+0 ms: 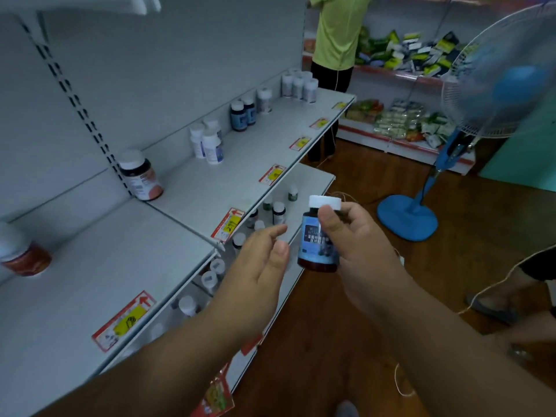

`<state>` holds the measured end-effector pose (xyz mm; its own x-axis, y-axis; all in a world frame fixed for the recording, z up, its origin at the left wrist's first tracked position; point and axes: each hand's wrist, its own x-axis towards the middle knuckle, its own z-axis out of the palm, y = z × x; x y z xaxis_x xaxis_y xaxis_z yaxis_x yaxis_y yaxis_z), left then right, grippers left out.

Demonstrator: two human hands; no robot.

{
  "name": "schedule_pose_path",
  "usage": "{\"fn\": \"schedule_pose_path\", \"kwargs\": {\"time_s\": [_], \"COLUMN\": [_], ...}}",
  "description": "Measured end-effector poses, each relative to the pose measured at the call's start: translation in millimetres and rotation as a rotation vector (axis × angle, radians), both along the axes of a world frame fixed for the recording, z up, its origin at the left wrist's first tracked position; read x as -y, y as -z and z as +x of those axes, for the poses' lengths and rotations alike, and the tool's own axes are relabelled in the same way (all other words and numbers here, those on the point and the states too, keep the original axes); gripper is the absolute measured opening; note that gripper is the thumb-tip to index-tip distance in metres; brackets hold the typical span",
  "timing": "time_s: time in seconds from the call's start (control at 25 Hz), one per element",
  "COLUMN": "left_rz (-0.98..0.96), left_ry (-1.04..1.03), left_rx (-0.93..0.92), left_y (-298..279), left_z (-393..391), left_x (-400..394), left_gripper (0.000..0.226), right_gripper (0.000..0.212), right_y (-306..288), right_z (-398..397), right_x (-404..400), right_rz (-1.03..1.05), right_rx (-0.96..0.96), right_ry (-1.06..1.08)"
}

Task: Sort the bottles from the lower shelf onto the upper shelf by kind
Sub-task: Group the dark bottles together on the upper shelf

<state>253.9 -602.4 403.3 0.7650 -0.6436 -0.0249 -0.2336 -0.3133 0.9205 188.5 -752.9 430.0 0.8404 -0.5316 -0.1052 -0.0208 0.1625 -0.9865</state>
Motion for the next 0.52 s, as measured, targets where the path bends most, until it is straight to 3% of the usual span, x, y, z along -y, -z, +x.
{"fn": "schedule_pose_path", "kwargs": {"time_s": [0.16,0.36,0.52], "left_rz": [0.016,0.016,0.061], "left_ry": [-0.038,-0.164,-0.258], "left_rx": [0.045,0.063,0.110], "left_y": [6.0,15.4,9.7], "left_z": [38.9,77.7,114.4], "left_x": [68.3,163.6,226.9], "left_gripper": [0.073,0.067,0.063], "right_gripper": [0.069,0.064,0.035], "right_y": [6.6,9.0,-3.2], "right_z": [44.9,108.2,171.7], "right_x": [76.0,183.1,256.2], "right_rz": [-0.060,-0.153,-0.199], "right_rx": [-0.021,-0.062,-0.082], "right_ry": [-0.031,-0.120,-0.227]}}
